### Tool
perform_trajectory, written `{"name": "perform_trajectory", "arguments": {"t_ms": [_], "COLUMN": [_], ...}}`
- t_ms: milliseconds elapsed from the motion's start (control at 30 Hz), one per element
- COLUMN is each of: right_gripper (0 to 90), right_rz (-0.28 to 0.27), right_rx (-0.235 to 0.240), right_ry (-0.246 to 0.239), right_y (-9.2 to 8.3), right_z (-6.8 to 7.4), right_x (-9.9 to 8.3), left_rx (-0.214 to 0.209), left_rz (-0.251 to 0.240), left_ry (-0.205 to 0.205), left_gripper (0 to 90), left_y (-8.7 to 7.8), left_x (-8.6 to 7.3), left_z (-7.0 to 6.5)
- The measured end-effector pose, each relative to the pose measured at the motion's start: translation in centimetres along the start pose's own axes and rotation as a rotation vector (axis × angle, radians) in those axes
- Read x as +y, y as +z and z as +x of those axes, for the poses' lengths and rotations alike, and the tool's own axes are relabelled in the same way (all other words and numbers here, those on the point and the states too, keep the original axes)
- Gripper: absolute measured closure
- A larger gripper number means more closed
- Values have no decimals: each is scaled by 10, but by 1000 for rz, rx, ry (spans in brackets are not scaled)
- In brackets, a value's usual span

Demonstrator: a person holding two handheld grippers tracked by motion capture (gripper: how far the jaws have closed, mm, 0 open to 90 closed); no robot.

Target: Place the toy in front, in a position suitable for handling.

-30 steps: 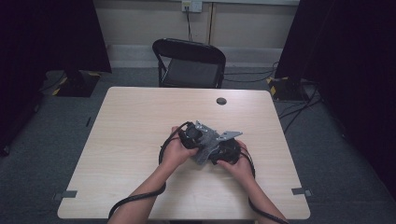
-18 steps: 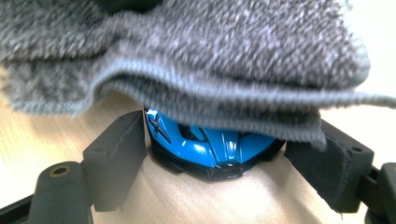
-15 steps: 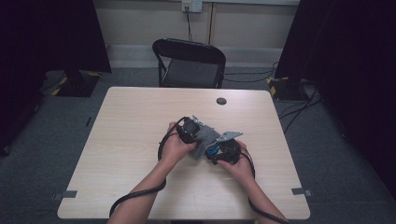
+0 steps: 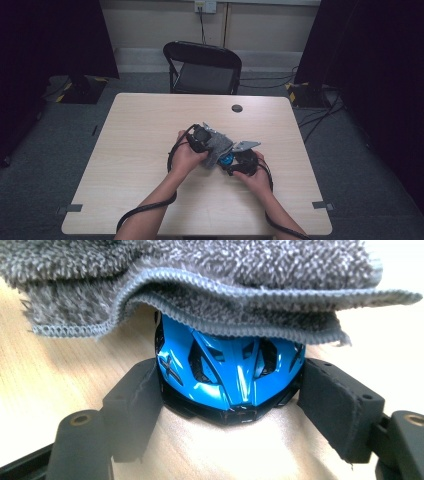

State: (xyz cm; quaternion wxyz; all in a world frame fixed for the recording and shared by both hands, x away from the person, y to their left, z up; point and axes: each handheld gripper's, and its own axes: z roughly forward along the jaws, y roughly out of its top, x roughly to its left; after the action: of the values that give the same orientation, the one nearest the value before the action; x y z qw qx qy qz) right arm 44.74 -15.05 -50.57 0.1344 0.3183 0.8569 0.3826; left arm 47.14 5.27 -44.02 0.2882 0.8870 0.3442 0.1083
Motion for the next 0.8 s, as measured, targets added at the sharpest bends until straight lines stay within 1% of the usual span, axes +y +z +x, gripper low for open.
{"name": "perform_trajectory", "arguments": {"t_ms": [67, 133, 267, 300, 333, 400, 433, 500, 533, 633, 667, 733, 800], "right_gripper": [256, 253, 180, 180, 147, 146, 147, 158, 237, 245, 250, 251, 251], "right_rz": [0, 1, 13, 13, 20, 21, 20, 19, 14, 4, 3, 2, 2], "right_rx": [-2, -1, 19, 19, 25, 35, 34, 49, 59, 61, 60, 57, 57], "right_ry": [0, -1, -15, -15, -23, -34, -32, -45, -55, -56, -55, -54, -53], "right_y": [0, 0, 1, 1, 3, 5, 6, 8, 8, 7, 7, 7, 7], "right_z": [0, 0, 0, 0, -2, -4, -5, -7, -7, -8, -8, -7, -7], "right_x": [0, 0, 1, 1, 2, 4, 5, 7, 7, 7, 6, 6, 6], "left_rx": [-2, -6, -16, -16, -23, -30, -37, -38, -35, -30, -33, -34, -18], "left_rz": [1, 4, 19, 19, 28, 30, 35, 35, 36, 34, 36, 37, 34], "left_ry": [2, -5, 1, 1, 4, 0, 4, 1, -1, -6, -14, -13, -17], "left_gripper": [752, 752, 757, 758, 759, 761, 761, 762, 762, 763, 764, 764, 763], "left_y": [1, 1, 4, 4, 4, 5, 5, 6, 6, 6, 6, 6, 4], "left_x": [-1, -1, -1, -1, 0, 0, 1, 1, 1, 2, 2, 2, 3], "left_z": [0, 0, -1, -1, -1, -1, -1, -2, -3, -3, -3, -3, -1]}}
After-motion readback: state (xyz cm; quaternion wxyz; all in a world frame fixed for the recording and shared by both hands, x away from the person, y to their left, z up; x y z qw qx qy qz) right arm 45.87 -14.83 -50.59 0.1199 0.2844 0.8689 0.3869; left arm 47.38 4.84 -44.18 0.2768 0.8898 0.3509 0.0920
